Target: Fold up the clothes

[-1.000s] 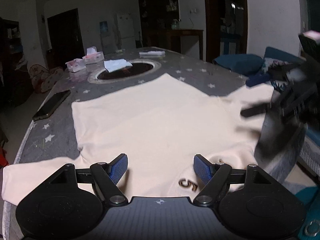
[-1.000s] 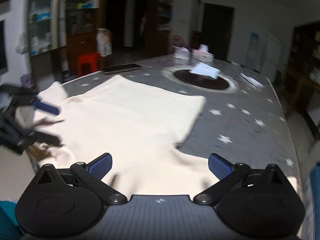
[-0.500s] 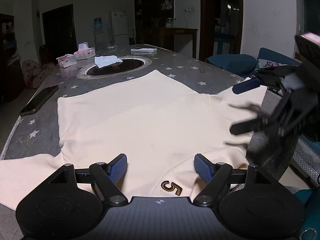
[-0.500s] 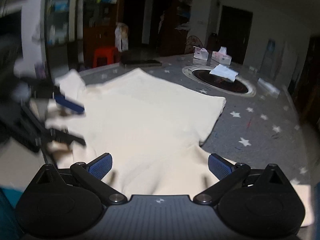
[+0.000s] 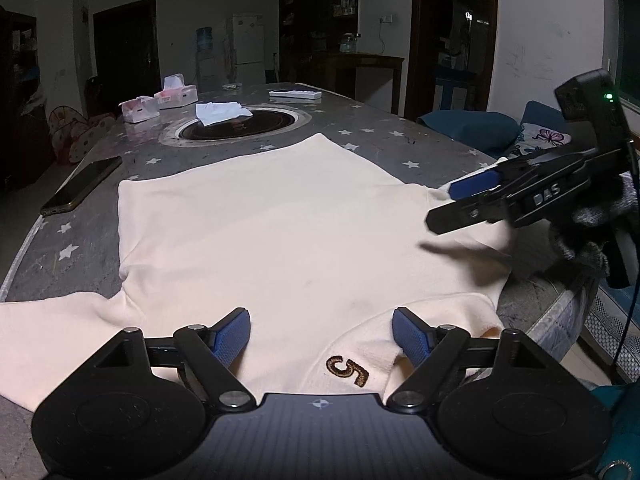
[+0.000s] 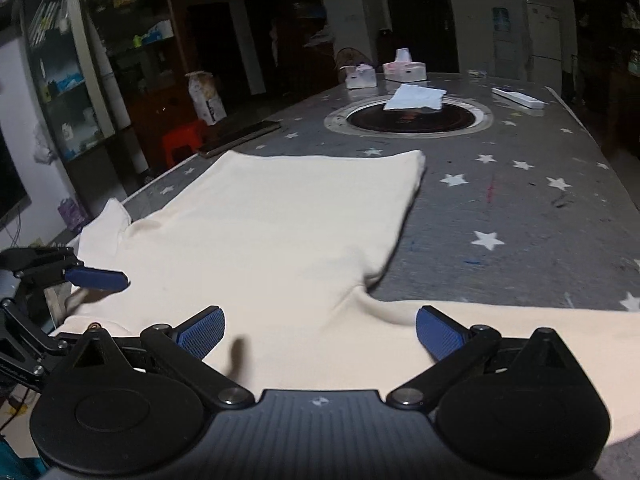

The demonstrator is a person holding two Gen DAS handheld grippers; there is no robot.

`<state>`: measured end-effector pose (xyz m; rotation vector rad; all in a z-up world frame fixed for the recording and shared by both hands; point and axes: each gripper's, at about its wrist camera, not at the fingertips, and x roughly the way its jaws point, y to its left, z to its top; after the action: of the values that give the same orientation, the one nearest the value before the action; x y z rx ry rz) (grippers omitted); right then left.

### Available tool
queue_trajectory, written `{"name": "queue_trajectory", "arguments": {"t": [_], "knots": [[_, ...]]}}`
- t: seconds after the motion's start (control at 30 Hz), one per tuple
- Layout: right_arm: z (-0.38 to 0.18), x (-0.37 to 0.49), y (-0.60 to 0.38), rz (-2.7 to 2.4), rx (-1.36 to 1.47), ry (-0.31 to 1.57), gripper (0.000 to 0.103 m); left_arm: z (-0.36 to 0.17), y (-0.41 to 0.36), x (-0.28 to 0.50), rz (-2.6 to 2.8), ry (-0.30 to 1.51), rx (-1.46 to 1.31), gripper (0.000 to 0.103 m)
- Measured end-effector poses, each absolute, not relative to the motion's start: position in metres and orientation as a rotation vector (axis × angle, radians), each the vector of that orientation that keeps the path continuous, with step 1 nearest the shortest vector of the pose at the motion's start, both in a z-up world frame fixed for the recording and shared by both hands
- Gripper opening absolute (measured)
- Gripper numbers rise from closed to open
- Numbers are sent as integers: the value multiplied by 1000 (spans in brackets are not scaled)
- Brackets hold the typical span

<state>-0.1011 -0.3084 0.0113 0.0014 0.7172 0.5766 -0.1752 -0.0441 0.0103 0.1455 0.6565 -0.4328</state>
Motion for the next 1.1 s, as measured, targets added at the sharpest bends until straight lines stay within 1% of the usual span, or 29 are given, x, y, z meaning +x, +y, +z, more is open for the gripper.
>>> {"name": "queue_trajectory", "arguments": {"t": [0.3,0.57,0.63,0.7,0.8,0.9,0.93,0.97,1.03,1.1], "knots": [[12,-111,-356,433,100,692,103,11,-45,-174,-433,658,147,83],[8,-112,-397,259,81,683,101,17,-50,-171,-439,639,160,84],[9,-111,-408,210,88,677,97,19,-50,-170,-437,632,163,85],[10,-111,-420,155,93,670,97,22,-50,-170,-436,624,164,86],[10,-112,-437,87,107,661,89,25,-51,-168,-433,614,164,87],[10,-113,-447,33,104,656,85,27,-53,-166,-436,608,161,87],[10,-113,-450,22,104,657,81,27,-54,-165,-438,607,161,87],[10,-113,-454,16,108,660,79,27,-55,-164,-440,605,160,87],[9,-114,-457,10,114,670,72,28,-58,-164,-446,601,158,87],[8,-114,-458,4,108,678,68,29,-61,-163,-452,597,155,87]]}}
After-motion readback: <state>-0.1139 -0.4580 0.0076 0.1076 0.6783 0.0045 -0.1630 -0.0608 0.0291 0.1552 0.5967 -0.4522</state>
